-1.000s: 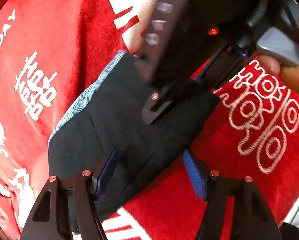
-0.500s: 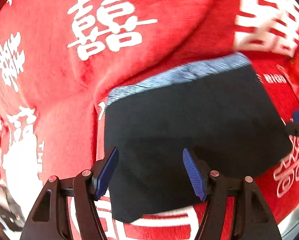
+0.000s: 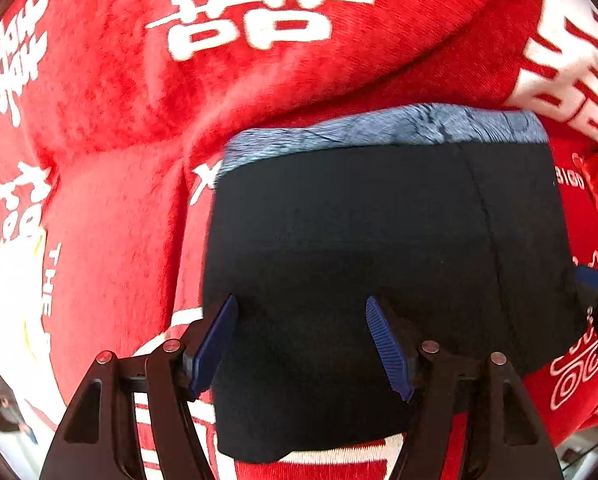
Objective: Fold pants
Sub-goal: 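Lower the folded pants bundle onto the cover and open both grippers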
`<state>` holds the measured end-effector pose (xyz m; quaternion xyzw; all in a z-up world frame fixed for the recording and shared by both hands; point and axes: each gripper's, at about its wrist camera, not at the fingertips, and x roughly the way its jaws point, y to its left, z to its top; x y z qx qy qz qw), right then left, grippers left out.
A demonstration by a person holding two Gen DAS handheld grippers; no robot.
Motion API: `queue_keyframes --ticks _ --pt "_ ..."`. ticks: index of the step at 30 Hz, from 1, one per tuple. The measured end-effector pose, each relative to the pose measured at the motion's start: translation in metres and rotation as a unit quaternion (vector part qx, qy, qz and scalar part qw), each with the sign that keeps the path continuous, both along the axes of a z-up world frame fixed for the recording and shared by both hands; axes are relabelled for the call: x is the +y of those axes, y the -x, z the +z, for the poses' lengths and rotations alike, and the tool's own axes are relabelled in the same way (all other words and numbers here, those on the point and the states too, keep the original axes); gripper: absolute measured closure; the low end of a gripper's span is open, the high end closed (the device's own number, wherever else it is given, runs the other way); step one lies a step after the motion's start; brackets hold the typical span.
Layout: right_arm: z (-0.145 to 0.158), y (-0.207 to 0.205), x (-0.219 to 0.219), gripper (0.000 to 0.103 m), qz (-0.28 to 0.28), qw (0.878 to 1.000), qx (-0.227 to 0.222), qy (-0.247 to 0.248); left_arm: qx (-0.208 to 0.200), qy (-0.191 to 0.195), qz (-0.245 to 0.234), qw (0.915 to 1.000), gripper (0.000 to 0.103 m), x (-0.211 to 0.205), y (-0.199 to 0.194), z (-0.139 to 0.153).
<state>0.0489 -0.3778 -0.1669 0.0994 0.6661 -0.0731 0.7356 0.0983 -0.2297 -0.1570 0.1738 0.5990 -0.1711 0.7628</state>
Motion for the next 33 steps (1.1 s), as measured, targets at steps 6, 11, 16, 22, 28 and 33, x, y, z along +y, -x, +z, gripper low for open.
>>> queue_keyframes --ticks 6,11,16,22,28,33 --pt "0.006 0.015 -0.009 0.052 -0.016 1.000 0.003 -0.017 -0.004 -0.009 0.031 0.9995 0.007 0.028 -0.016 0.006" --pt "0.008 0.023 -0.015 0.043 -0.033 0.999 0.006 -0.027 0.004 -0.030 0.027 0.9992 0.007 0.039 -0.026 -0.003" --pt "0.007 0.027 -0.017 0.033 -0.036 0.999 0.012 -0.026 0.010 -0.026 0.032 0.9991 0.007 0.039 -0.024 -0.006" --pt "0.005 0.028 -0.019 0.032 -0.038 0.999 0.014 -0.024 0.014 -0.024 0.030 0.9992 0.007 0.037 -0.025 -0.008" --pt "0.003 0.027 -0.022 0.032 -0.043 0.998 0.012 -0.036 0.017 -0.023 0.027 0.9992 0.007 0.036 -0.026 -0.008" --pt "0.000 0.027 -0.025 0.032 -0.047 0.998 0.012 -0.041 0.014 -0.026 0.021 0.9993 0.007 0.033 -0.026 -0.009"
